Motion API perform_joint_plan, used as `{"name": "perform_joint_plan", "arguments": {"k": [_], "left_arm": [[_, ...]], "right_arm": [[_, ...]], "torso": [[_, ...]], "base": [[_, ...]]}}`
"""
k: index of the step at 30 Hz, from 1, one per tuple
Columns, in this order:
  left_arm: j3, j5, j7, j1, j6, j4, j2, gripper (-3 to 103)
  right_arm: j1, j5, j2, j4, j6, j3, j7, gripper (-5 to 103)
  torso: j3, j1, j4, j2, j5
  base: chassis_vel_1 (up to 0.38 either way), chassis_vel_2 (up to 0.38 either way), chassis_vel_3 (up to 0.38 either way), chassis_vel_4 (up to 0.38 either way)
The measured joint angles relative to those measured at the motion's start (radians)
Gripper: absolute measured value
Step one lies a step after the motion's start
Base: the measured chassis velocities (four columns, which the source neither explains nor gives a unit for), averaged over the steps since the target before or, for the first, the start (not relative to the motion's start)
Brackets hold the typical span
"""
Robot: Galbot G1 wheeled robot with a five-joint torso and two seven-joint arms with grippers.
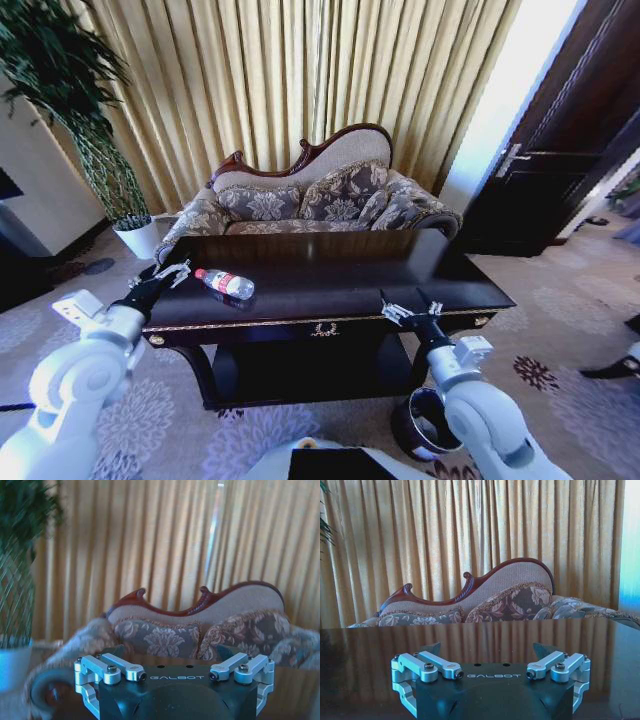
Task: Move to the front of the table and place the trash on the table into the trash bin.
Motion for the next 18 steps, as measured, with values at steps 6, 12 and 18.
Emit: {"name": "perform_joint_plan", "arguments": {"k": [6, 12, 18], "left_arm": [[-0.034, 0.088, 0.116, -0.006, -0.003, 0.063, 0.118, 100], [-0.037, 0.113, 0.158, -0.004, -0.02, 0.073, 0.149, 100], [-0.044, 0.148, 0.202, 0.009, -0.049, 0.084, 0.16, 100]], "right_arm": [[0.008, -0.005, 0.019, -0.028, 0.009, -0.015, -0.011, 100], [-0.001, -0.015, 0.027, -0.042, 0.023, -0.011, -0.029, 100], [0.003, -0.012, 0.023, -0.047, 0.027, -0.003, -0.03, 100]], "torso": [[0.0, 0.0, -0.0002, 0.0, 0.0002], [0.0, 0.0, -0.0003, 0.0, 0.0001], [0.0, 0.0, -0.0001, 0.0, 0.0002]], "base": [[0.0, 0.0, 0.0, 0.0], [0.0, 0.0, 0.0, 0.0], [0.0, 0.0, 0.0, 0.0]]}}
